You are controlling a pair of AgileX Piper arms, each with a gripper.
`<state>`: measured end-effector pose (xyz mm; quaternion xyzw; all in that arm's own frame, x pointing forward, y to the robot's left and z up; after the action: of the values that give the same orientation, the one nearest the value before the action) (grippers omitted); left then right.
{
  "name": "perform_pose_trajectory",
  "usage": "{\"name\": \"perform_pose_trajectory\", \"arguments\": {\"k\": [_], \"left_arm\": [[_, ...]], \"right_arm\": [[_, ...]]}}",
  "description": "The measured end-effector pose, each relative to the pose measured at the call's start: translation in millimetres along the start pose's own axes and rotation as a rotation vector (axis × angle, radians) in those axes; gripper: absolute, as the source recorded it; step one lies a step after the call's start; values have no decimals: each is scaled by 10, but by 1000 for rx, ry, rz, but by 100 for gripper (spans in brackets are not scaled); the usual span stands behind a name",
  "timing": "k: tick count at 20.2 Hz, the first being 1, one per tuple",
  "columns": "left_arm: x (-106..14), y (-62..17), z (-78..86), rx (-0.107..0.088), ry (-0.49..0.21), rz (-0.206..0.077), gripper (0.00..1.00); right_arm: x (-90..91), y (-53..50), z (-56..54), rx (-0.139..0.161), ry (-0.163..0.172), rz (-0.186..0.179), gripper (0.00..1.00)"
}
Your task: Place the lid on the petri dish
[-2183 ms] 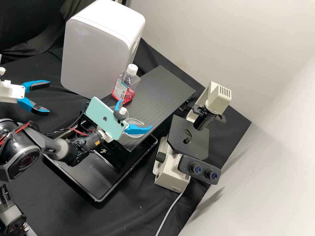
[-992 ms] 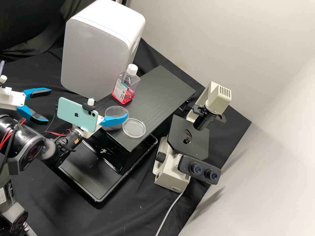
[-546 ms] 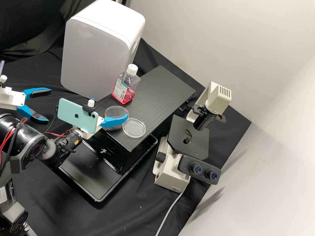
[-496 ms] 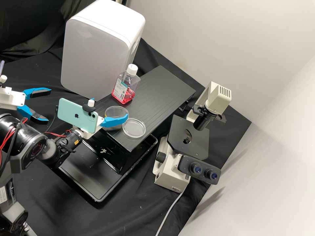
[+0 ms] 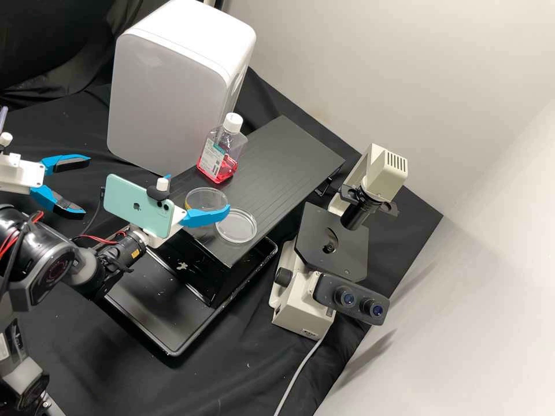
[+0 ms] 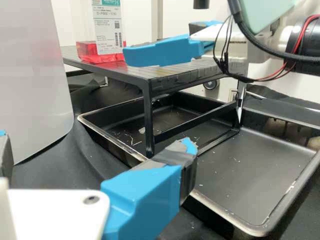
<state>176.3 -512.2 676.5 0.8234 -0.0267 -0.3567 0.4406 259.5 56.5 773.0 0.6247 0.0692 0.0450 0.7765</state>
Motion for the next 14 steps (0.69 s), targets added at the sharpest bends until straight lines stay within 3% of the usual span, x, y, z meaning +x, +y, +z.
{"name": "perform_pose_trajectory", "arguments": {"k": [6,11,14], "left_arm": [[0,0,0,0,0,0,100],[0,0,0,0,0,0,100],[0,-2,9,1,-4,-1,100]], "right_arm": [[-10,58,40,-11,-17,22,100],[-13,-2,111,-15,-44,-1,100],[-1,-22,153,-17,-51,8,100]]}}
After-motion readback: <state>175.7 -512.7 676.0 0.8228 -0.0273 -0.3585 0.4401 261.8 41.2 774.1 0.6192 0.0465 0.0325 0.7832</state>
